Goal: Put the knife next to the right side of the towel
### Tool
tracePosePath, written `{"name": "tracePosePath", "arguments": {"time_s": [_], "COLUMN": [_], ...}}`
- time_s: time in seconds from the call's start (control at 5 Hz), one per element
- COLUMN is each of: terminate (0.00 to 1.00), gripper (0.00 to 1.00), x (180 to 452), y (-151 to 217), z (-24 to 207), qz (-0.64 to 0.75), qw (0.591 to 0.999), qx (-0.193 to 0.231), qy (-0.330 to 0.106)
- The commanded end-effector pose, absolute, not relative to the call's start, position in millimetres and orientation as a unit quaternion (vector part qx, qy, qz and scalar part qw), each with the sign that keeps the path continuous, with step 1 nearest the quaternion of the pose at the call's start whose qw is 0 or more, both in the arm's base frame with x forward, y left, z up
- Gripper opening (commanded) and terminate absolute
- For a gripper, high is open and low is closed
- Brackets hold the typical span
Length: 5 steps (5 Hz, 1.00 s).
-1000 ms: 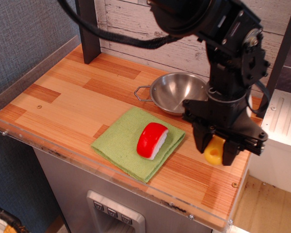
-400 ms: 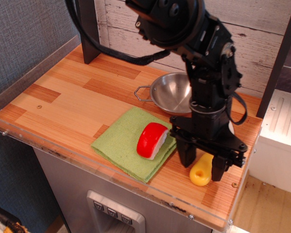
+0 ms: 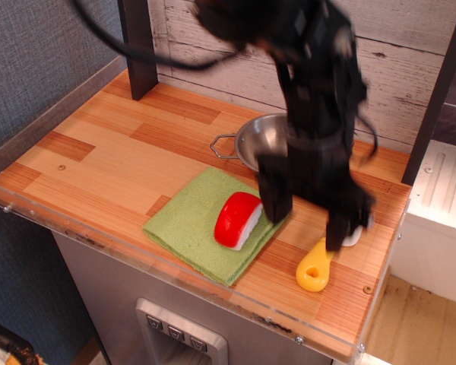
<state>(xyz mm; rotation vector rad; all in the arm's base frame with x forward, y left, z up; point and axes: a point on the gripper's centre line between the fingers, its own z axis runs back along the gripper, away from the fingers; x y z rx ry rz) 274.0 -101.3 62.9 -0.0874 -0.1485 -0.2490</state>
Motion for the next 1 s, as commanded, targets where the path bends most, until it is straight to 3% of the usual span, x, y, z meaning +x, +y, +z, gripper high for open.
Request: {"name": "tracePosePath", "arguments": {"time_s": [0.0, 0.4, 0.6, 0.8], "terminate": [0.00, 0.00, 0.00, 1.00], "gripper": [1.00, 1.00, 1.00, 1.00], "x": [271, 279, 279, 279], "y": [-66, -54, -54, -54], "z": [112, 93, 93, 93], "qz": [-0.087, -0.078, -0.078, -0.078], "qw": [0.987, 0.994, 0.994, 0.994], "qx": [0.010, -0.021, -0.021, -0.021], "qy": [-0.133, -0.076, -0.076, -0.076]}}
